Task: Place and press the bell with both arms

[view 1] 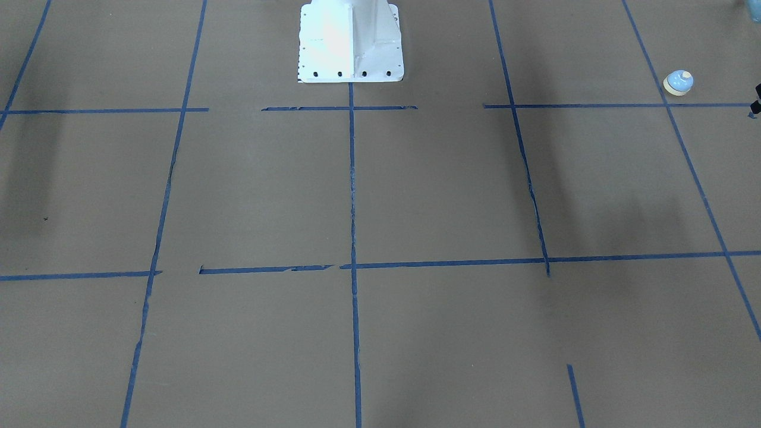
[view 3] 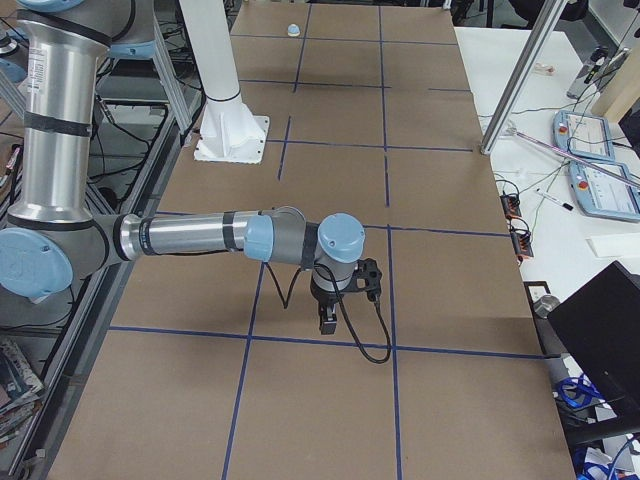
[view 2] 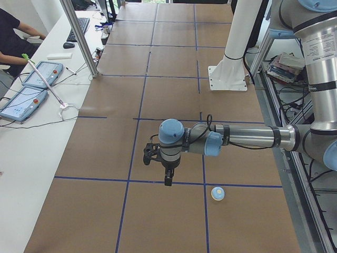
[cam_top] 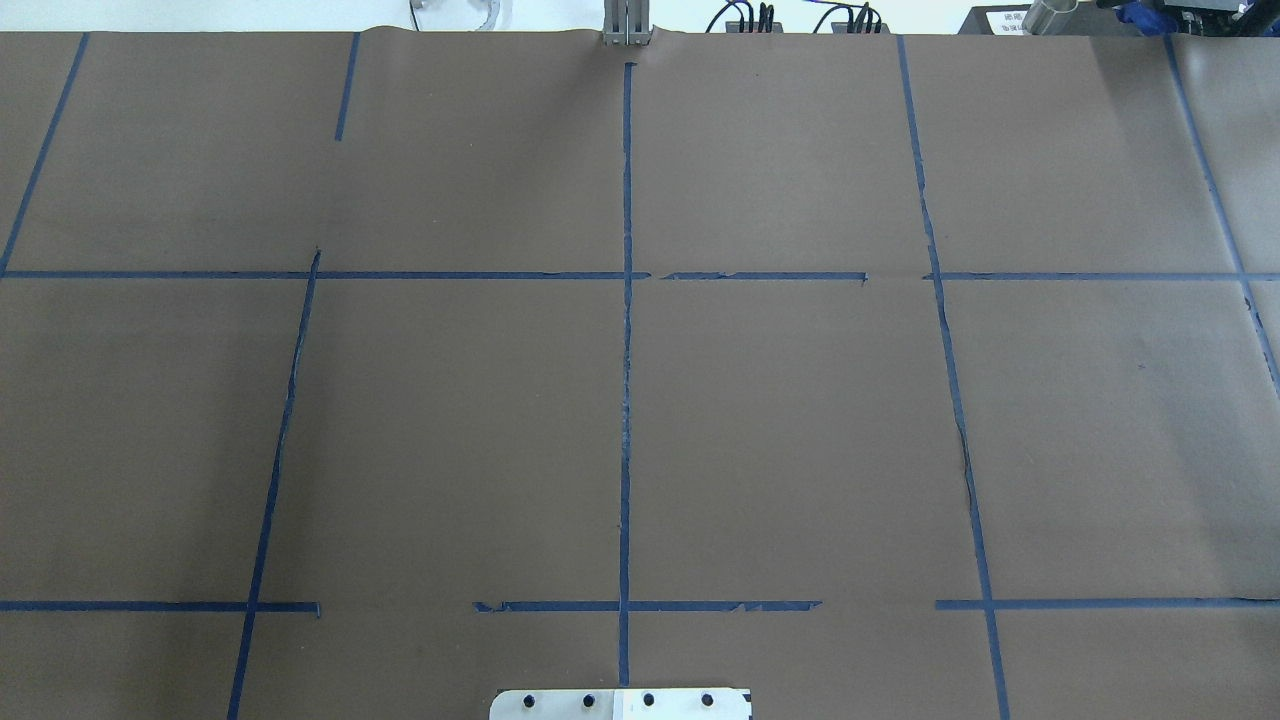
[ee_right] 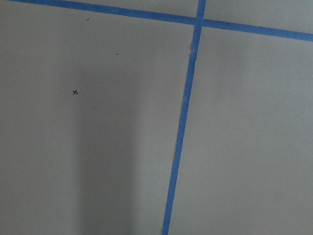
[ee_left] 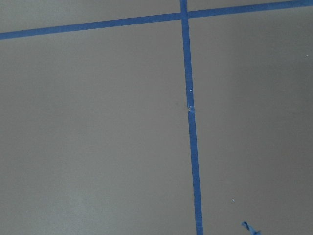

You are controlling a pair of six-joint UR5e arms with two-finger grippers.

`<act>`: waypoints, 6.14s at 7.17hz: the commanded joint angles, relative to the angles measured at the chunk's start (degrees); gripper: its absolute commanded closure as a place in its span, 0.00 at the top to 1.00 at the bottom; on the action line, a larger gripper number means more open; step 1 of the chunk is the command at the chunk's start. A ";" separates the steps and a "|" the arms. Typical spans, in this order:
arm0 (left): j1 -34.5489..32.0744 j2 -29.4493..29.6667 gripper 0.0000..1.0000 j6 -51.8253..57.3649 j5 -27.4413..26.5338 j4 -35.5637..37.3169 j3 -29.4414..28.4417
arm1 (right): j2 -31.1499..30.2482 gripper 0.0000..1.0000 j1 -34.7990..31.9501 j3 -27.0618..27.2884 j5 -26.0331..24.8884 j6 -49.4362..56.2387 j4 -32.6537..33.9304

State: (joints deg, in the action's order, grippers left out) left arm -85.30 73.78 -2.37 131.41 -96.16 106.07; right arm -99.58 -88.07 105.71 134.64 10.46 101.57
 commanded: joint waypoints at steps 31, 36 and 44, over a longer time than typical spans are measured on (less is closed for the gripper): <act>34.32 -15.51 1.00 -18.72 4.38 -39.46 -18.09 | -0.44 1.00 1.85 0.73 1.24 -1.41 -5.07; 35.12 -14.54 0.68 -18.55 3.86 -39.46 -19.05 | -0.53 1.00 1.85 0.73 1.15 -1.23 -5.33; 35.64 3.23 0.03 -42.22 3.85 -45.64 -8.07 | -0.09 1.00 2.19 0.82 2.37 -1.23 -5.42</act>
State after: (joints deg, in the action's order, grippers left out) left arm -50.09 69.40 -37.83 135.25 -143.77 97.09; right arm -99.87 -86.11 106.67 136.19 9.27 96.14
